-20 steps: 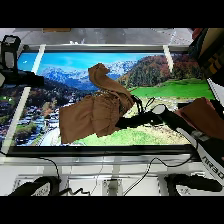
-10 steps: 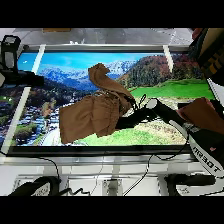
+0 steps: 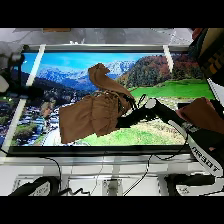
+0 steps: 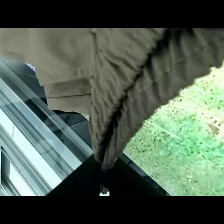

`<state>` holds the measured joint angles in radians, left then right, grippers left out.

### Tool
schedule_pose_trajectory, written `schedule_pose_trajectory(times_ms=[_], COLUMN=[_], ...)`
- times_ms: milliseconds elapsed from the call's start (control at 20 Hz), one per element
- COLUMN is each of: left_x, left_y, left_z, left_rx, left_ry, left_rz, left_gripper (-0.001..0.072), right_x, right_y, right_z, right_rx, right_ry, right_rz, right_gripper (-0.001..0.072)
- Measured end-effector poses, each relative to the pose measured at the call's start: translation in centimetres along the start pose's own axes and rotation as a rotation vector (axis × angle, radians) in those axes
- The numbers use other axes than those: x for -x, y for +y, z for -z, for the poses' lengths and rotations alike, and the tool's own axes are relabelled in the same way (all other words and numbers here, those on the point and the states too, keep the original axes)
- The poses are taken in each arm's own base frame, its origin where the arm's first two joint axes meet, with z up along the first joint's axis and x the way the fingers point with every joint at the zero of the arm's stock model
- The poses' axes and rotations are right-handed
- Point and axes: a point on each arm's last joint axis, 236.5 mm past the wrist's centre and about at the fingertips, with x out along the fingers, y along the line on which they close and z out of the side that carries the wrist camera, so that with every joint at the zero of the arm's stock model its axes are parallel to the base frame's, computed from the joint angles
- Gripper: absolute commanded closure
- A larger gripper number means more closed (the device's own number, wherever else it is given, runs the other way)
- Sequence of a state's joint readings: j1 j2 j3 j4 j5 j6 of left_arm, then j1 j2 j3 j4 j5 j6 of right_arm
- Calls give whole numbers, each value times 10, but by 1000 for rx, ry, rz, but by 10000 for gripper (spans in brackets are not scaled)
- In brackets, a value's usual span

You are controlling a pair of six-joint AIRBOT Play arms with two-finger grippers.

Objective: Fold the clothes and pants, and hang the long-sleeved shirts on hangers.

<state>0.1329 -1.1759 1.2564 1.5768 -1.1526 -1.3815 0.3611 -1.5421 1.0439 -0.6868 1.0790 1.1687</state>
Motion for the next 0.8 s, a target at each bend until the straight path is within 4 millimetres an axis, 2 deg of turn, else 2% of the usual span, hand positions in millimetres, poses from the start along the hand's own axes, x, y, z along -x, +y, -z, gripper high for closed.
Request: schedule_pose_trajectory(times_ms=[100, 200, 250, 300, 350, 550, 600, 650, 800], left_x=[-24, -41, -46, -51, -55, -67, -69, -71, -76], left_y=[0, -14, -23, -31, -36, -54, -59, -64, -76], left_z=[45, 87, 103, 118, 131, 181, 191, 201, 224], left_rx=[61, 135, 183, 233, 273, 365, 376, 385, 406], left_ry=[110, 182, 201, 214, 226, 305, 325, 345, 388], left_rz=[67, 191, 256, 310, 344, 426, 440, 454, 475], left_gripper=[695, 684, 555, 333, 181, 169, 171, 208, 208], right_x=[0, 0, 0, 0, 0, 0, 0, 0, 0], right_y=[1, 1, 1, 1, 1, 1, 1, 1, 0], right_z=[-1, -1, -2, -2, -2, -2, -3, -3, -6], right_rx=[-1, 1, 2, 3, 4, 5, 5, 6, 6], right_ry=[-3, -6, -6, -7, -8, -10, -11, -14, -23], right_rz=[-3, -4, -4, -4, -4, -4, -4, -2, 1], right_gripper=[683, 683, 683, 683, 683, 683, 683, 683, 683])
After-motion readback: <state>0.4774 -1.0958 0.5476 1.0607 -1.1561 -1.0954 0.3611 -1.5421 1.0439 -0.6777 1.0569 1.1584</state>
